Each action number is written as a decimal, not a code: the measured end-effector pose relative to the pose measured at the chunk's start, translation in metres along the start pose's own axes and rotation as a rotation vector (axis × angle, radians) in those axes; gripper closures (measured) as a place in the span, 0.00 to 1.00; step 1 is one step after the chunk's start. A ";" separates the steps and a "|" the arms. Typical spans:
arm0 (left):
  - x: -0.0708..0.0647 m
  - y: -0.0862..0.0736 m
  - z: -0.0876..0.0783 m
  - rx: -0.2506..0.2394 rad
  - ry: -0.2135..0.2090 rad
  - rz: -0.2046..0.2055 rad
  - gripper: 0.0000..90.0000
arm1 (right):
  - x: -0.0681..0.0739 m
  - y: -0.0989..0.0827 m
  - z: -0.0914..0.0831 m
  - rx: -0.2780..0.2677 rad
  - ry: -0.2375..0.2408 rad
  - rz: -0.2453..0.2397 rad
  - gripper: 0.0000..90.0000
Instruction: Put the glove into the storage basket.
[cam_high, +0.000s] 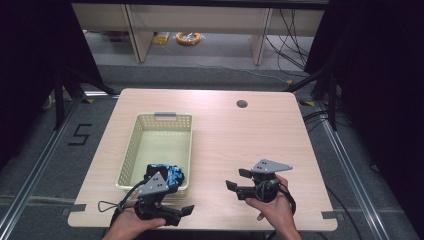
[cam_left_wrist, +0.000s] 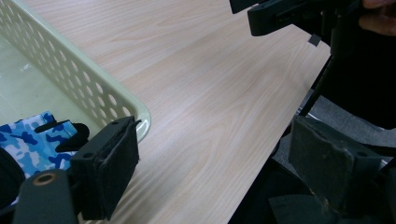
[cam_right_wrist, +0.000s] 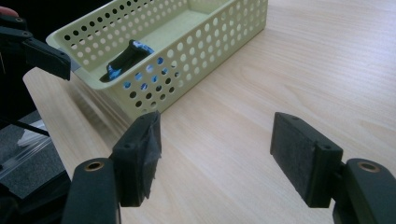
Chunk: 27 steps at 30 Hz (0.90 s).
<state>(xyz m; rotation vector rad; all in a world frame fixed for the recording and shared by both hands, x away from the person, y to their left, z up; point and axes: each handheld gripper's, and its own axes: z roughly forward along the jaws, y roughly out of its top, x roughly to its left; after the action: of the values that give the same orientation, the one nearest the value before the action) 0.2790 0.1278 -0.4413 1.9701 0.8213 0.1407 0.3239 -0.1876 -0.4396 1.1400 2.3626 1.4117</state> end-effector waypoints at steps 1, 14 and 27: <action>-0.002 -0.002 0.001 -0.006 0.011 0.000 0.17 | 0.001 -0.002 0.000 -0.001 0.001 0.006 0.38; -0.003 -0.023 0.000 0.000 -0.056 -0.014 0.18 | 0.003 -0.023 -0.004 -0.031 0.001 -0.012 0.37; -0.004 -0.038 -0.002 0.007 -0.095 -0.024 0.17 | 0.006 -0.038 -0.010 -0.039 -0.007 -0.008 0.36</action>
<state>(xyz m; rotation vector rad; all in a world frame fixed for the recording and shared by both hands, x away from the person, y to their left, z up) 0.2563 0.1388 -0.4706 1.9570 0.7844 0.0303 0.2954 -0.2006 -0.4634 1.1228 2.3214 1.4427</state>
